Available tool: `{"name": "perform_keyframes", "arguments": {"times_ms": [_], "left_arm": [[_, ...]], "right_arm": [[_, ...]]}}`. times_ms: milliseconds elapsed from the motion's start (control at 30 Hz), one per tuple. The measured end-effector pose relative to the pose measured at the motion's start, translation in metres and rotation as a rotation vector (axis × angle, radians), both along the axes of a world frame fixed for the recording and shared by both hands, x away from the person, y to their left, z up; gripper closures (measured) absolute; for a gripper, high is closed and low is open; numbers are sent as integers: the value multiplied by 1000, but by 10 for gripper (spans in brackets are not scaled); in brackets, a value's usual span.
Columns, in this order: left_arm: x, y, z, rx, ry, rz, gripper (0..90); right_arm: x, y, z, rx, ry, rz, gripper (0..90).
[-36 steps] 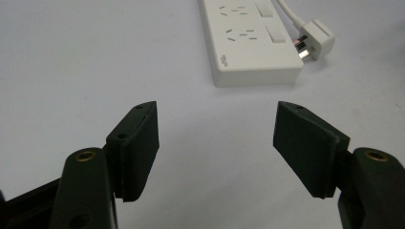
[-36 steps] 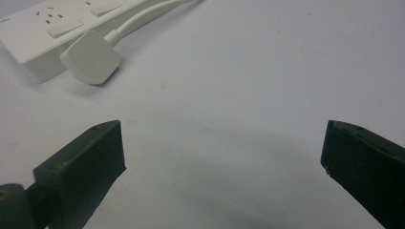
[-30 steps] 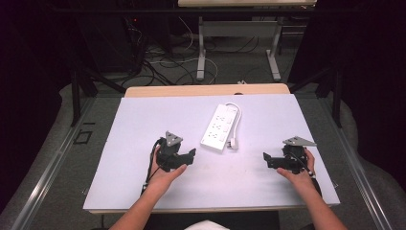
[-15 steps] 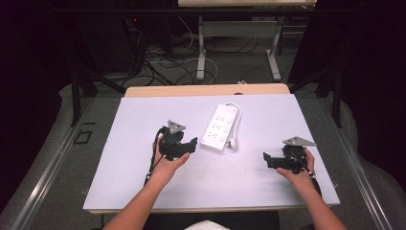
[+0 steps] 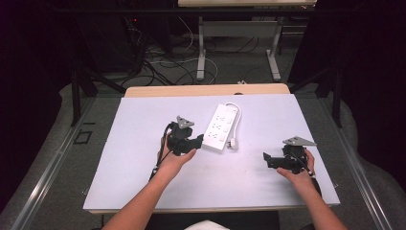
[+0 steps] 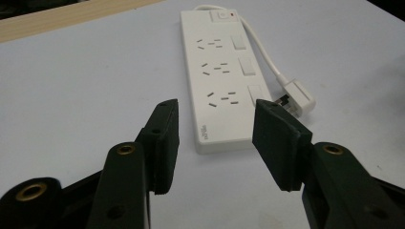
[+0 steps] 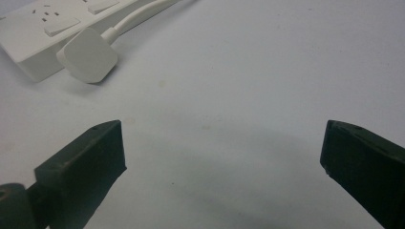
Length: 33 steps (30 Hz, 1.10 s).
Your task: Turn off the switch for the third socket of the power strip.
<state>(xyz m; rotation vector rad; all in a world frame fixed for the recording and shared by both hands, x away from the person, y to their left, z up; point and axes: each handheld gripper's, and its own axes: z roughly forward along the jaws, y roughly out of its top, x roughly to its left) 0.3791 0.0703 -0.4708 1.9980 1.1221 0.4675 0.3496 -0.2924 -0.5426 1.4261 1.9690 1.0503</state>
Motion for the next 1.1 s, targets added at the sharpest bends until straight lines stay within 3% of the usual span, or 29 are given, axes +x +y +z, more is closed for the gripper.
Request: {"name": "perform_keyframes", "arguments": {"times_ms": [333,633,1100], "left_arm": [[10,-13,5,-17,-21,-13,506],[20,-25,7,-46,-13,-23,452],[35,-40,0,-66,18,-40,481]], "right_arm": [[0,0,0,0,2,4,8],[0,0,0,5,4,1,8],[0,0,0,7,5,8,9]]}}
